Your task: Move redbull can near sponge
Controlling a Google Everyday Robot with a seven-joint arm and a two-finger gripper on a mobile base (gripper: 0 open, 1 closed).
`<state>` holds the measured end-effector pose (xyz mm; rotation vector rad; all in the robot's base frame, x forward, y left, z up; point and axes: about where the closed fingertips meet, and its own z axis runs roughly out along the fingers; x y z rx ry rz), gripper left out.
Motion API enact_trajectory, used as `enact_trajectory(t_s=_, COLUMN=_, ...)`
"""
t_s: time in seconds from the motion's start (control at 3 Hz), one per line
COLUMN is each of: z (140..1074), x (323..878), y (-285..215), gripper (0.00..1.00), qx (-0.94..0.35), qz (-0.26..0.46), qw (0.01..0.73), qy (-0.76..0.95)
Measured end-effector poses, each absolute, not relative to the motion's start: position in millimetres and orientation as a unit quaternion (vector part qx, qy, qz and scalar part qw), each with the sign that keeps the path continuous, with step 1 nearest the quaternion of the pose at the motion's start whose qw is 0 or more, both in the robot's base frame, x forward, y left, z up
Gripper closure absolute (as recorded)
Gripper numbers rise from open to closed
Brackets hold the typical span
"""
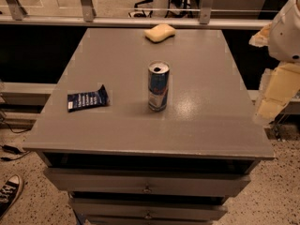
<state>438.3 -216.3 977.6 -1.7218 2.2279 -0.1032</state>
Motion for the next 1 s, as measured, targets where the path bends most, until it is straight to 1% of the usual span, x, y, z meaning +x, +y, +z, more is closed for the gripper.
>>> enact_trajectory(t_s=0.33, z=978, x=438, y=-216, gripper=0.0, qx=-0.603, qz=-0.036, qw=0.161, qy=0.78)
enact_trajectory(t_s=0.67, z=971, x=444, y=-211, gripper=0.0, qx=-0.6, qz=-0.029, qw=0.176, qy=0.78)
enact_trajectory(t_s=1.0, z=954, x=467, y=-195, gripper=0.0, qx=-0.59, qz=0.005, qw=0.221, qy=0.777)
